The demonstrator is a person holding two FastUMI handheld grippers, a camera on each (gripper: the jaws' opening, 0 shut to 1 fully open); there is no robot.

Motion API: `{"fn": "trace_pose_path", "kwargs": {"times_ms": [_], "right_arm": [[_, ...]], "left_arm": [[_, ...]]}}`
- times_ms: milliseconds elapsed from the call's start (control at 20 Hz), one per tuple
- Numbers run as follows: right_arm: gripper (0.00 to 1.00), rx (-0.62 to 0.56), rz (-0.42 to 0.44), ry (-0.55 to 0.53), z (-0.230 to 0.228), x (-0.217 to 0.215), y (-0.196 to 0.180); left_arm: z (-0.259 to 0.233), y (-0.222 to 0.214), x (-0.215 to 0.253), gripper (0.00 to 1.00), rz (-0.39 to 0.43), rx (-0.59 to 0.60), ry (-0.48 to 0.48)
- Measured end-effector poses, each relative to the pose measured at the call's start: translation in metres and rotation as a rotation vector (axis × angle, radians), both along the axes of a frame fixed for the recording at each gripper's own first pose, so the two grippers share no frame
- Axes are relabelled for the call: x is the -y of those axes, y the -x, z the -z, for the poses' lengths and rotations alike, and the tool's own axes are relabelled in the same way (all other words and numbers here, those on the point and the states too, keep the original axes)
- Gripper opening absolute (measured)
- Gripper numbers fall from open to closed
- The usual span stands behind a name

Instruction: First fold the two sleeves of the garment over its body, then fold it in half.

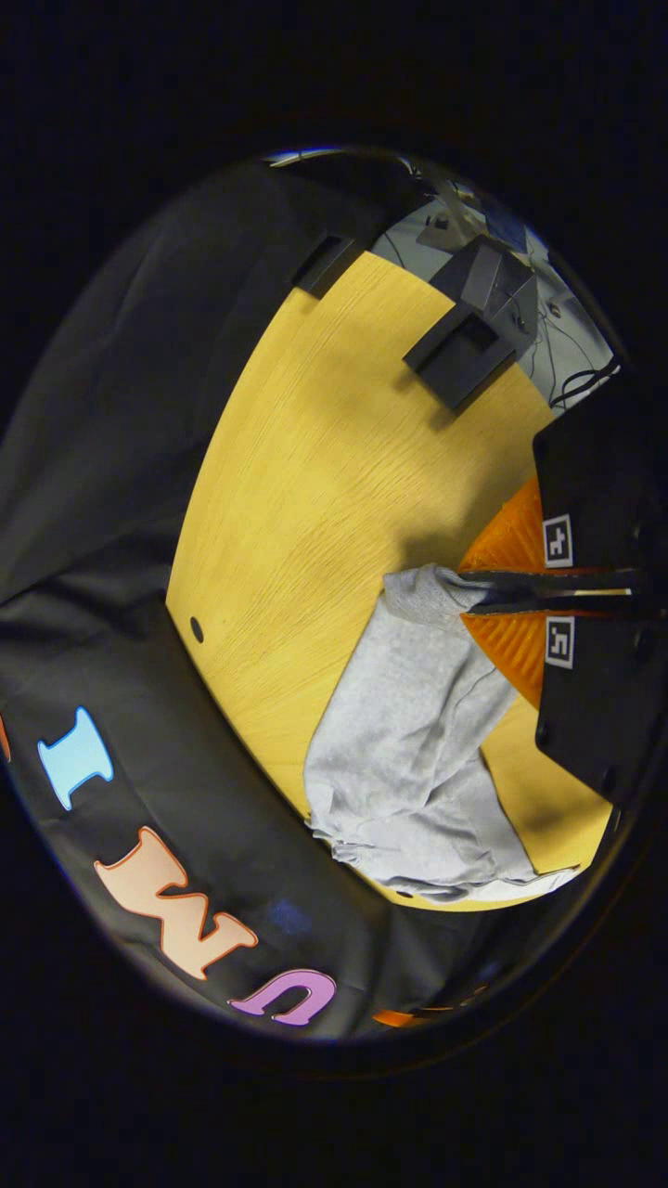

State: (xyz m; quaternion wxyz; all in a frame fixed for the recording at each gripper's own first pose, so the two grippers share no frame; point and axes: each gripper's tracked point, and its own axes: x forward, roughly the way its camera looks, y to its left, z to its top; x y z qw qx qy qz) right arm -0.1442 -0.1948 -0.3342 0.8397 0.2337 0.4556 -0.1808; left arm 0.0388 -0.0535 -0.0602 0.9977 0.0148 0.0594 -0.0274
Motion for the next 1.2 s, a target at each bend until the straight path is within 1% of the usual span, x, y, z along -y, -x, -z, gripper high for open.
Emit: {"fn": "trace_pose_path", "kwargs": {"times_ms": [200,250,300,500,650,750,800,900,1200], "right_arm": [[0.05,0.057,-0.039,0.006,-0.020,-0.017,-0.041],[0.03,0.072,-0.050,0.007,-0.025,-0.021,-0.052],[0.05,0.087,-0.060,0.011,-0.030,-0.025,-0.063],[0.05,0.146,-0.103,0.013,-0.046,-0.043,-0.108],[0.05,0.173,-0.131,0.004,-0.053,-0.060,-0.137],[0.05,0.188,-0.147,0.001,-0.057,-0.071,-0.156],[0.05,0.194,-0.160,0.023,-0.057,-0.075,-0.161],[0.05,0.216,-0.211,0.054,-0.063,-0.096,-0.180],[0.05,0.277,-0.326,0.079,-0.080,-0.154,-0.222]], "left_arm": [[0.000,0.002,-0.036,0.93,-0.052,0.005,-0.006],[0.000,0.003,-0.045,0.94,-0.068,0.003,-0.006],[0.001,0.005,-0.054,0.93,-0.084,0.003,-0.008],[0.002,0.014,-0.088,0.93,-0.150,-0.001,-0.024],[0.001,0.020,-0.112,0.94,-0.195,0.000,-0.041],[0.001,0.025,-0.127,0.93,-0.222,-0.002,-0.050],[0.001,0.028,-0.134,0.93,-0.235,-0.003,-0.052],[0.002,0.032,-0.147,0.93,-0.258,-0.005,-0.058],[-0.002,0.042,-0.182,0.94,-0.311,0.003,-0.079]]}}
